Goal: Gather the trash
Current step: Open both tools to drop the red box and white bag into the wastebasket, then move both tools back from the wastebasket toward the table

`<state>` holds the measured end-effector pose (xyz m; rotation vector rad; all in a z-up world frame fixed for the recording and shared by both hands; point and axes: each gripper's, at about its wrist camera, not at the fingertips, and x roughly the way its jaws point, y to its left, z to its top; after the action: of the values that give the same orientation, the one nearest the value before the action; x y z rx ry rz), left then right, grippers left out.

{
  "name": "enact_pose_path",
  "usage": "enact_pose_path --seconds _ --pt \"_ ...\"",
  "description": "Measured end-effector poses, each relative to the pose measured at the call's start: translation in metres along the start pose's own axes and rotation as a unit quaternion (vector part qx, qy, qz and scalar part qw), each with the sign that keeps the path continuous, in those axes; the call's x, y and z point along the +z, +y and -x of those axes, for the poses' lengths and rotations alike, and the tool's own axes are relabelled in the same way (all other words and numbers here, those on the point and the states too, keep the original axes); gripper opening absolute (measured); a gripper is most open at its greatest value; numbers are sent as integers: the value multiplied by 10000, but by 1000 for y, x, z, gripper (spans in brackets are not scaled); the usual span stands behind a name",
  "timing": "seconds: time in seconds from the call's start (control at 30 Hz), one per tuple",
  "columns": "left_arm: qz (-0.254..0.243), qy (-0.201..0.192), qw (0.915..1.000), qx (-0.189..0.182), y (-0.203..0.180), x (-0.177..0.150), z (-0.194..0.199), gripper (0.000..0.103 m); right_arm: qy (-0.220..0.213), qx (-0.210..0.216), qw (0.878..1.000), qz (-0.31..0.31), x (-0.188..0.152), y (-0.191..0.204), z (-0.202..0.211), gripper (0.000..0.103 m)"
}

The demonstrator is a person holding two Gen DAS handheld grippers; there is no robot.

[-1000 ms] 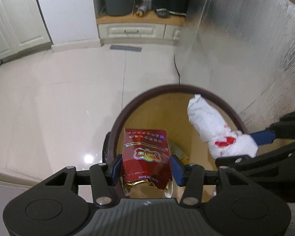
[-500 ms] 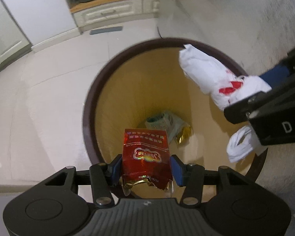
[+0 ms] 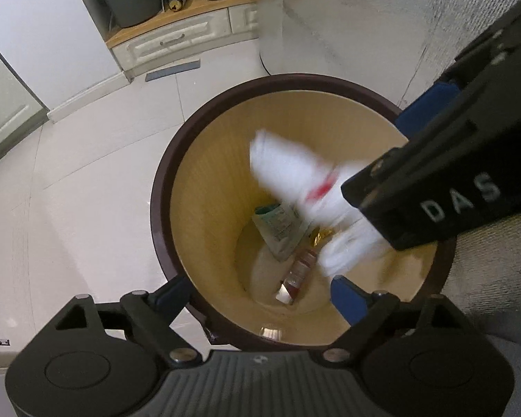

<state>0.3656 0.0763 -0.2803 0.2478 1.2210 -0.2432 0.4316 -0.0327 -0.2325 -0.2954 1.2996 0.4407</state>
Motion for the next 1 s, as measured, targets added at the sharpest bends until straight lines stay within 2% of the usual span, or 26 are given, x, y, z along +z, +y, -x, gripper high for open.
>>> enact_pose_path --seconds 0.23,0.47,0.6,0.67,1.0 --pt "132 -116 9998 -31 0 -5 8 89 127 -90 9997 -186 -1 -3 -2 68" --pt "315 -96 9993 -177 2 -7 13 90 143 -35 9995 -284 -7 -3 3 68" --pt "329 -98 9993 -172 1 -12 20 91 74 -59 9985 -542 -11 -6 9 68" --pt "349 -126 9991 -209 2 -14 25 95 22 -59 9976 -685 -16 -8 13 68" --pt "545 -242 9977 -308 8 -33 45 99 -96 -264 9941 -1045 -46 -8 28 73"
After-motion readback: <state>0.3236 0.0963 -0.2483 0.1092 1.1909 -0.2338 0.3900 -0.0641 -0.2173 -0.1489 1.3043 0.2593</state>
